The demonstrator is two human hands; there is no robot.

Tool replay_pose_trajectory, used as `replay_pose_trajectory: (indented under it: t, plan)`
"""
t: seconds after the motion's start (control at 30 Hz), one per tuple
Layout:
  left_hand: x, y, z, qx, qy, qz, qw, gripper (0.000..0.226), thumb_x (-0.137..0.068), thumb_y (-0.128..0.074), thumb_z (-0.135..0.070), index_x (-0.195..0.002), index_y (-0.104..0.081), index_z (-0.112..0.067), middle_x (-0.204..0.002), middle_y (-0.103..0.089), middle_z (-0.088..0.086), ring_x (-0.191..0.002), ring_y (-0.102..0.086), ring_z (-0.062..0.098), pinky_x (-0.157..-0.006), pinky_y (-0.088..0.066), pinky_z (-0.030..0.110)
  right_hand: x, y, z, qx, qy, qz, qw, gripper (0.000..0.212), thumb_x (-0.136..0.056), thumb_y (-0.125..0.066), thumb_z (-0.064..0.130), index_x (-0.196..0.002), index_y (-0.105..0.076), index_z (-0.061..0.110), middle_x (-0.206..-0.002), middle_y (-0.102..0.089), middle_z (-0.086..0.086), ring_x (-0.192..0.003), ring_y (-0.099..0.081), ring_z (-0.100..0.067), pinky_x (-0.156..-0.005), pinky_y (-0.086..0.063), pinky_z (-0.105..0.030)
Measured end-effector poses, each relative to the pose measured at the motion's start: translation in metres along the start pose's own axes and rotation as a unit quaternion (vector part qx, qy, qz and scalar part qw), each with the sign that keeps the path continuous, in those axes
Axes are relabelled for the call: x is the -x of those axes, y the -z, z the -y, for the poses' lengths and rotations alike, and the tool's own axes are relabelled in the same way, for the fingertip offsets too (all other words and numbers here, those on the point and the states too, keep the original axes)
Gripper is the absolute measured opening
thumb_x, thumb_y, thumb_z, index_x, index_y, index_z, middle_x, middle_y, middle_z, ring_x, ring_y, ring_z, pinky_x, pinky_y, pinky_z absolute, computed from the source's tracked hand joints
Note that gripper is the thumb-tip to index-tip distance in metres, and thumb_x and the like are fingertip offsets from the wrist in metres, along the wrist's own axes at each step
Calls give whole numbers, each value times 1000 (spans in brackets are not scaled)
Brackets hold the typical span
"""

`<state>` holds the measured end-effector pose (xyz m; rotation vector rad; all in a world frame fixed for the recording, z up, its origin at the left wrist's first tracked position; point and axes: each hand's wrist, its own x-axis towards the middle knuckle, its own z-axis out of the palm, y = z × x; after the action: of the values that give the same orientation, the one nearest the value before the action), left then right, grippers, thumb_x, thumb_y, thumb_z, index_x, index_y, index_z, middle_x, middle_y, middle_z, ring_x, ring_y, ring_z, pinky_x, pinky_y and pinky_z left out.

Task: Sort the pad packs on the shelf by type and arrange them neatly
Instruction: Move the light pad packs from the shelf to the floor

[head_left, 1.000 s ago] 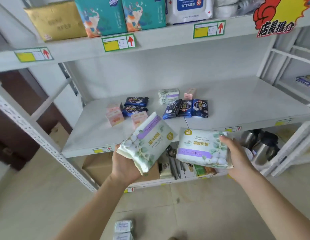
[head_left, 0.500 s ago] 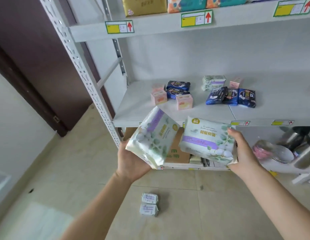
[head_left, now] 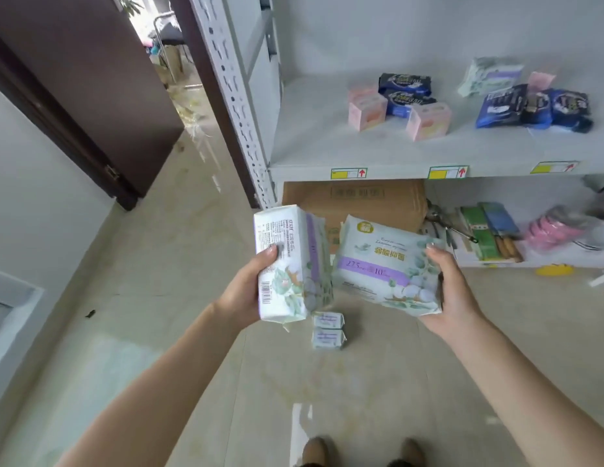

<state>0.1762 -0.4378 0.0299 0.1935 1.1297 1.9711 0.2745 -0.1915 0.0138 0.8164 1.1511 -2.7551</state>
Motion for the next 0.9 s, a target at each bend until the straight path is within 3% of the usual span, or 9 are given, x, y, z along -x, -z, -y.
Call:
replay_pose_trajectory:
  t: [0.07,0.17,0.23,0.37,0.5,0.63,0.73,0.9]
  plan:
    - [0,17,6,15,-1,-11,1000,60,-40,-90,-46,-92,-76,-19,-90,-74,6,-80,-72,21,-70,-58,34,-8,4,-18,7,-10,-16,1000,47,-72,-52,40,-111,-61,16,-104,-72,-9,-90,-70,-26,-68,-57,-38]
    - [-5,41,22,43,-10,-39,998,61,-43,-89,-45,-96,-75,-20,-96,-74,6,-86,-71,22,-73,-58,36,-27,16,-41,15,-44,-59,997,57,-70,-58,38,-121,-58,13,-116,-66,-13,-103,-65,-31,-74,-56,-41]
    - [-12,60,39,68,-21,-59,996,62,-49,-88,-44,-104,-72,-20,-105,-71,7,-96,-69,24,-78,-56,38,-45,31,-58,26,-65,-78,994,56,-70,-58,37,-121,-58,13,-115,-66,-13,-101,-65,-31,-73,-55,-41]
    - [-30,108,79,87,-29,-93,991,68,-54,-86,-42,-114,-65,-18,-116,-66,9,-109,-63,25,-91,-52,40,-92,66,-96,40,-93,-93,991,47,-69,-58,33,-111,-61,12,-103,-71,-13,-89,-70,-28,-68,-58,-42]
    - [-49,162,127,90,-25,-128,987,73,-52,-88,-40,-116,-63,-16,-117,-66,10,-108,-63,26,-90,-52,40,-143,107,-146,90,-102,-128,983,62,-53,-77,32,-110,-62,10,-104,-68,-15,-92,-65,-31,-83,-49,-43]
    - [-65,212,187,96,-38,-154,983,74,-47,-90,-39,-113,-65,-17,-116,-66,10,-106,-64,26,-94,-50,43,-188,154,-206,119,-119,-131,977,22,-76,-64,16,-97,-61,10,-86,-67,-12,-77,-62,-25,-69,-47,-34]
    - [-73,243,236,105,-40,-166,980,69,-45,-91,-38,-108,-69,-19,-114,-67,9,-105,-65,24,-92,-52,42,-213,192,-252,161,-145,-127,968,31,-58,-66,14,-88,-61,9,-72,-69,-9,-69,-62,-23,-64,-46,-30]
    - [-91,296,328,126,-52,-166,977,63,-49,-89,-36,-107,-70,-18,-111,-69,8,-103,-66,23,-85,-55,38,-258,265,-330,261,-178,-94,944,33,-55,-68,15,-88,-63,13,-68,-67,-1,-67,-60,-15,-59,-47,-24]
